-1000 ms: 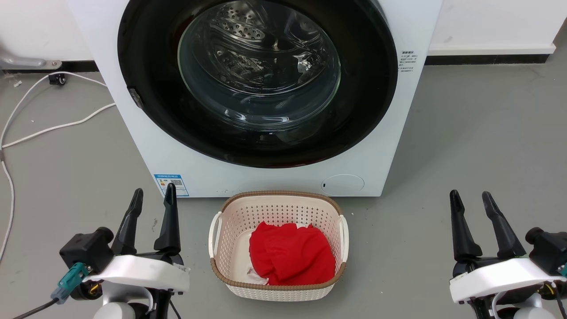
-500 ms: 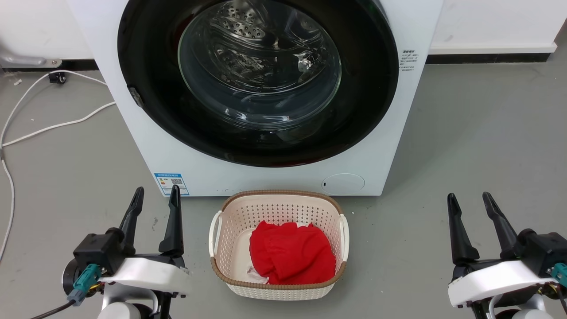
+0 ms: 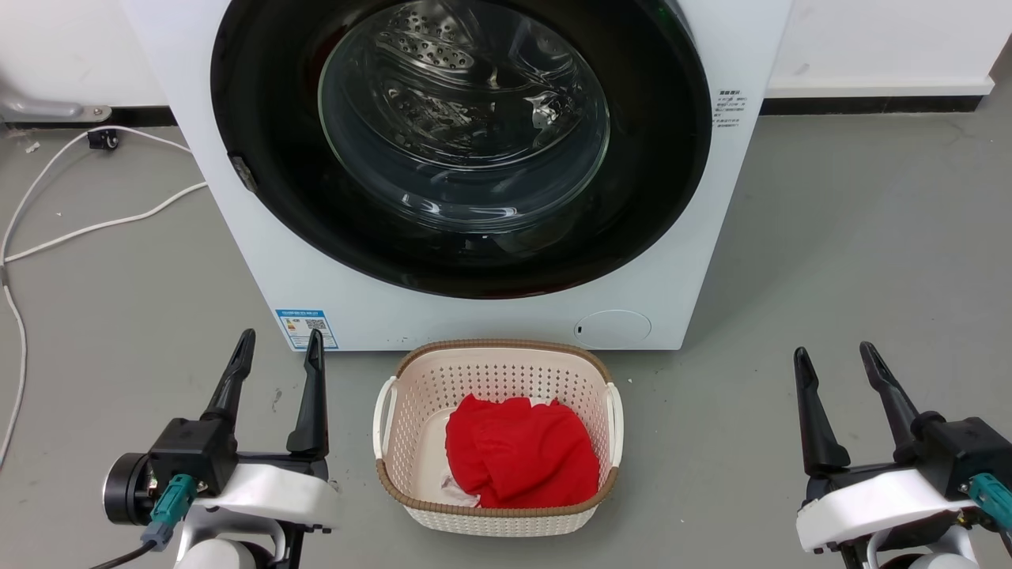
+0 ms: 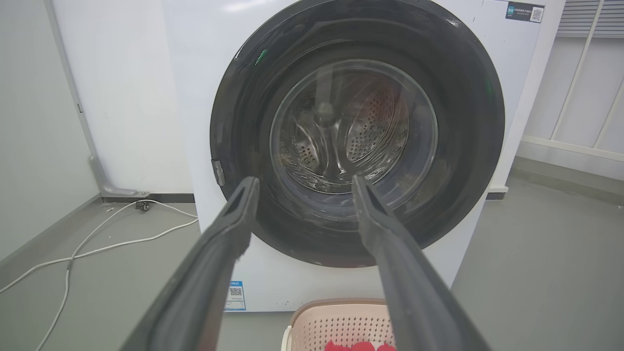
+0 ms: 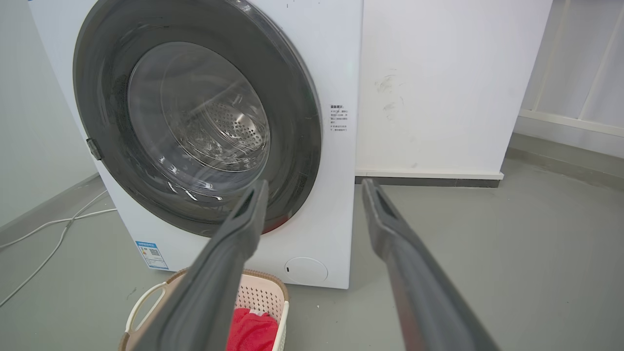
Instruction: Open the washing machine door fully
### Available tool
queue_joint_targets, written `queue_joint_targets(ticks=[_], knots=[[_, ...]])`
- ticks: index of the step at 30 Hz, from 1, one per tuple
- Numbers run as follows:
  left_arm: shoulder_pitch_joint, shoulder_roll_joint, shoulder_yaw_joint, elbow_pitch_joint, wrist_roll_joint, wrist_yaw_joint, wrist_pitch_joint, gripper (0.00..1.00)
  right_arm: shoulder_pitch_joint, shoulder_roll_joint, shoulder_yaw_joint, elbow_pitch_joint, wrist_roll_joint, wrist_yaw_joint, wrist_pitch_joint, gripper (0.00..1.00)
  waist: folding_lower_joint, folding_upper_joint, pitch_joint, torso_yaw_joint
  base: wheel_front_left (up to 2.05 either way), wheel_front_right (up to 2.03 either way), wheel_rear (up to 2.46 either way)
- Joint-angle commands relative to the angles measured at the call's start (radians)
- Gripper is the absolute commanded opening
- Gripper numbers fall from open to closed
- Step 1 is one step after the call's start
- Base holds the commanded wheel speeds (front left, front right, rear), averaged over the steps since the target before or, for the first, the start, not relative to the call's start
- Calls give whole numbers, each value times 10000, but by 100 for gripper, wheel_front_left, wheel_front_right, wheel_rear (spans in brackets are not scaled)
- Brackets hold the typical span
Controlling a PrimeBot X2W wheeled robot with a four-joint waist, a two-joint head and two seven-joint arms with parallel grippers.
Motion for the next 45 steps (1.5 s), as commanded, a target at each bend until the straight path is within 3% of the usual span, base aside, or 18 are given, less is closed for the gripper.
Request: queue_joint_targets(ticks=[1, 20, 26, 27, 28, 29, 30, 35, 45], knots=[[-38, 33, -21, -69, 183, 33, -77, 100, 87, 37, -1, -80, -132, -3, -66, 100, 0, 0, -6, -1, 0, 0, 0], [43, -238, 243, 128, 1145, -213, -440, 100, 101, 66, 97, 141, -890, -5, -341, 100, 0, 0, -4, 18, 0, 0, 0], [-13, -338, 345, 280, 1026, -334, -428, 100, 24, 64, 44, 268, -565, -5, -400, 100, 0, 0, 17, 23, 0, 0, 0], [-14, -347, 358, 292, 1030, -331, -427, 100, 19, 64, 38, 292, -472, -3, -402, 84, 0, 0, 14, 21, 0, 0, 0], [-11, -359, 368, 308, 1039, -329, -427, 100, 6, 64, 41, 306, -465, -3, -401, 42, 0, 0, 13, 19, 0, 0, 0], [-11, -369, 376, 328, 1051, -336, -427, 100, -2, 64, 55, 335, -364, -3, -405, 11, 0, 0, 11, 17, 0, 0, 0], [-10, -379, 384, 340, 1068, -348, -425, 100, -4, 64, 66, 354, -333, -3, -416, 0, 0, 0, 9, 14, 0, 0, 0], [-11, -438, 420, 364, 1123, -374, -417, 100, -82, 63, 131, 390, 539, -3, -629, 0, 0, 0, -10, 1, 0, 0, 0], [-109, -534, 517, 437, 1129, -422, -417, 100, -449, 57, 283, 1222, 7573, -3, -1116, 0, 0, 0, -31, -15, 0, 0, 0]])
